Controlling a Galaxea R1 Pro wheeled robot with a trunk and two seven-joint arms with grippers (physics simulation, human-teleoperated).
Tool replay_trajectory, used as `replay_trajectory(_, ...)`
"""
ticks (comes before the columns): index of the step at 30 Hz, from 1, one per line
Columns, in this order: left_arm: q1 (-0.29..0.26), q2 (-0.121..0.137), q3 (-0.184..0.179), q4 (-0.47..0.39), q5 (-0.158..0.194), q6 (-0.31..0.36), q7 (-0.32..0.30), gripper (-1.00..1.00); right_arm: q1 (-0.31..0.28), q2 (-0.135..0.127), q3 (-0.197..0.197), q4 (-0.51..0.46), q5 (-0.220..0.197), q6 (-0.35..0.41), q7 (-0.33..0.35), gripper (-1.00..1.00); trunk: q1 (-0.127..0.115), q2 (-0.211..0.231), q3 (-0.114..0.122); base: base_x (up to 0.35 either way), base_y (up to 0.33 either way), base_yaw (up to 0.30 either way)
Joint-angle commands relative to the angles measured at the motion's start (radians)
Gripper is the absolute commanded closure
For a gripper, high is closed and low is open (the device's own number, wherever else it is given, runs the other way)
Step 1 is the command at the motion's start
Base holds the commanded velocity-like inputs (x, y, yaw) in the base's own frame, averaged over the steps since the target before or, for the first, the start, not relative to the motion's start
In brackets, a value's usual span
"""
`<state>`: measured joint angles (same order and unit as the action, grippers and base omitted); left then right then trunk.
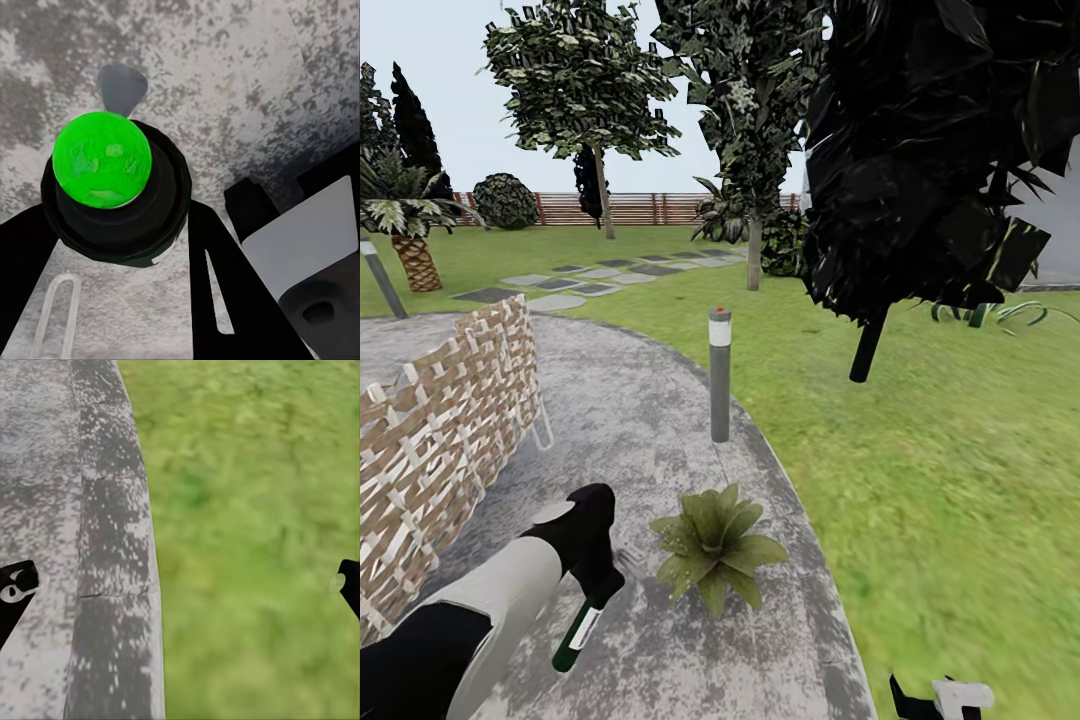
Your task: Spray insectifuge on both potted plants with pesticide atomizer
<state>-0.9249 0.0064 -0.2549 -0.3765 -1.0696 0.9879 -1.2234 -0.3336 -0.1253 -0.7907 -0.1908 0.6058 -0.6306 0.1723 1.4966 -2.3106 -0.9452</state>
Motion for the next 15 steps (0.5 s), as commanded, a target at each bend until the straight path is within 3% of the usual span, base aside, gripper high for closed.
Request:
replay_trajectory(1,0.001,0.001,-0.001,-0.001,-0.007,0.008,-0.009,1.0,-0.001,0.0,-0.009,0.0,0.001,-0.003,0.009,-1.0,0.0,0.0,-0.001,0.015,0.0,0.0)
replay_trajectory(10,0.045,0.0,0.003,-0.006,-0.008,0.007,-0.002,1.0,-0.001,0.0,-0.009,0.0,0.002,-0.003,0.009,-1.0,0.0,0.0,-0.001,0.002,0.0,0.007)
replay_trajectory(15,0.046,0.0,0.001,-0.008,-0.009,0.008,-0.002,1.0,-0.001,0.001,-0.009,0.0,0.001,-0.003,0.009,-1.0,0.0,0.0,-0.001,0.0,0.0,0.207)
